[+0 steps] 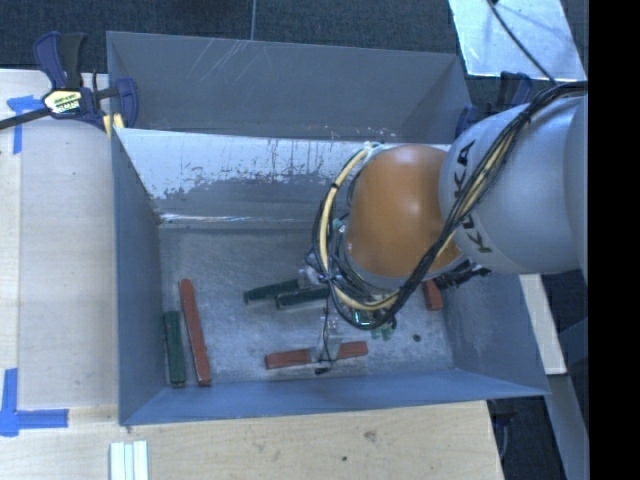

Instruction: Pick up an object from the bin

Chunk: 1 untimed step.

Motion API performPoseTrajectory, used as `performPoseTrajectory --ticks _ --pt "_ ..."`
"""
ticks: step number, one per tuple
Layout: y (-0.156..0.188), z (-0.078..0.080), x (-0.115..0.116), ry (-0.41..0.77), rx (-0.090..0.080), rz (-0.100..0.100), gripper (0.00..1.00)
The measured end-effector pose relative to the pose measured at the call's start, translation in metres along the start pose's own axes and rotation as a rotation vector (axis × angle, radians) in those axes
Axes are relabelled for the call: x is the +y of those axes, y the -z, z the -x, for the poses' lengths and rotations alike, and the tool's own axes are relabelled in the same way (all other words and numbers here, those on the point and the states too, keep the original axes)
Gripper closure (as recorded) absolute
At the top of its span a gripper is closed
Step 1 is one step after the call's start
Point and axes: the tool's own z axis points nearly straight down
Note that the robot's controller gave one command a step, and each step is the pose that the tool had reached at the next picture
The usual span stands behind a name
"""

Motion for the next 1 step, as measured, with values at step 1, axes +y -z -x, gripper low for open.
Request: performPoseTrajectory --ticks 1 --pt "-0.0588 0.0623 0.0014 0.064 -0.010 0.000 0.00"
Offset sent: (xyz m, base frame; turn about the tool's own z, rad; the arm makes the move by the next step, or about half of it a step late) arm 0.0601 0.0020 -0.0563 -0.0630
